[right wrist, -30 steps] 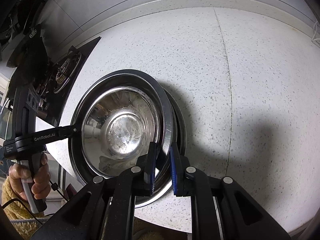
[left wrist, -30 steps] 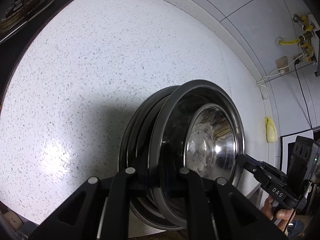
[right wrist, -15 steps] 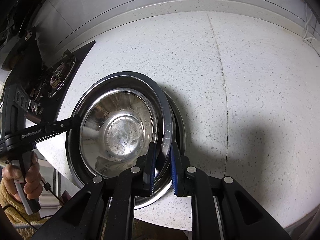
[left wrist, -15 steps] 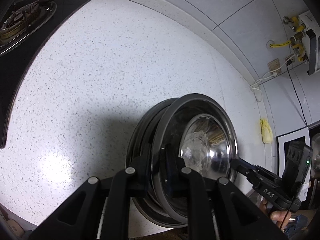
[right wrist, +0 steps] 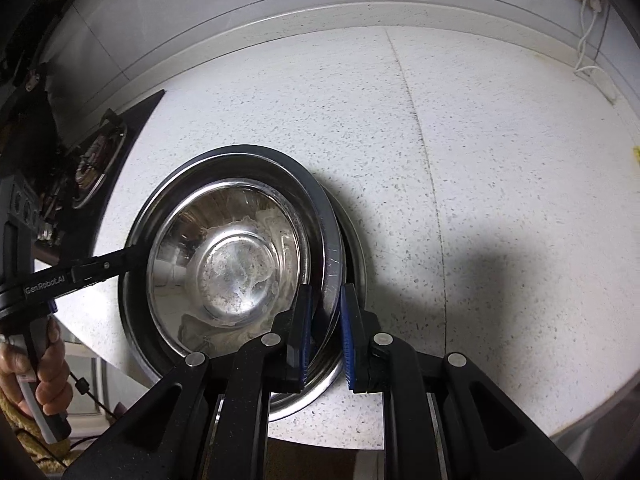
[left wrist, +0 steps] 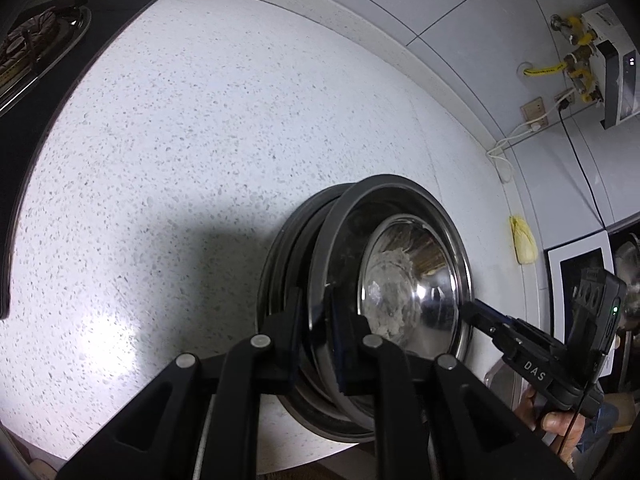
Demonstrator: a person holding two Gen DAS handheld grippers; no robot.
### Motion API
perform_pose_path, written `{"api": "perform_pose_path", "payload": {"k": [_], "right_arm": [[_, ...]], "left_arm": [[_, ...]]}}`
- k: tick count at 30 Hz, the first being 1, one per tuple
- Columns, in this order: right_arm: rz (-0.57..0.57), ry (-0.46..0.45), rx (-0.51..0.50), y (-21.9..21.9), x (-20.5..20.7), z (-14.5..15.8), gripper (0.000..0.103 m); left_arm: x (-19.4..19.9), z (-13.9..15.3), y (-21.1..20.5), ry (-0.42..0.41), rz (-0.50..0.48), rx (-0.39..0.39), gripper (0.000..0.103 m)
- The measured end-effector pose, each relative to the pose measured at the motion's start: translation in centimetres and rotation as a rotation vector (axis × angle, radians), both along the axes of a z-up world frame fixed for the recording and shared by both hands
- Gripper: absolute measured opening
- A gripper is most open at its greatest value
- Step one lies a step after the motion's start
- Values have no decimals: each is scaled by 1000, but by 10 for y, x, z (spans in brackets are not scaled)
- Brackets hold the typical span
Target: Organize plates and bowls
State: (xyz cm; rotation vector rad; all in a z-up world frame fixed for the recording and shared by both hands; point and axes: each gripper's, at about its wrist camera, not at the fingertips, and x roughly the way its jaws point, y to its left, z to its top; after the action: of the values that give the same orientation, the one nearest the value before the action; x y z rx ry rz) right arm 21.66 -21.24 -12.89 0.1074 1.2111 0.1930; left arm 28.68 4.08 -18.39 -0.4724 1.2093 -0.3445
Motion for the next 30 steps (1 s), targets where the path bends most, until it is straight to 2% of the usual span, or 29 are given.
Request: {"api": "perform_pose_path", "payload": {"k": [5, 10, 11, 13, 14, 16, 19, 22, 26, 30], "right_arm": [[-35, -14, -81, 12, 2, 7, 12], [-46, -78, -149, 22, 2, 26, 13], [-36, -102, -164, 25, -1, 31, 15], [-18, -135, -172, 27, -6, 37, 25], [-12, -154, -182, 27, -10, 39, 33], [5, -190, -205, 28, -17, 41, 36], [25, -214, -179, 23, -27, 41, 36], [54, -246, -198, 23, -33, 44, 37], [65, -284, -181, 17, -35, 50, 43], [55, -296, -129, 6, -41, 54, 44]], "left_arm": [[1, 4, 7, -27, -19, -4, 13], [-2, 18, 14, -73, -3, 7, 13], [-4, 22, 15, -86, 7, 16, 13], [-9, 29, 17, -106, 39, 25, 13], [-12, 34, 18, -114, 60, 32, 13], [-19, 41, 17, -130, 101, 54, 13], [-35, 53, 10, -151, 165, 89, 13], [-51, 65, -7, -166, 205, 138, 13], [-72, 73, -24, -152, 233, 172, 13], [-89, 71, -30, -119, 262, 182, 14]]}}
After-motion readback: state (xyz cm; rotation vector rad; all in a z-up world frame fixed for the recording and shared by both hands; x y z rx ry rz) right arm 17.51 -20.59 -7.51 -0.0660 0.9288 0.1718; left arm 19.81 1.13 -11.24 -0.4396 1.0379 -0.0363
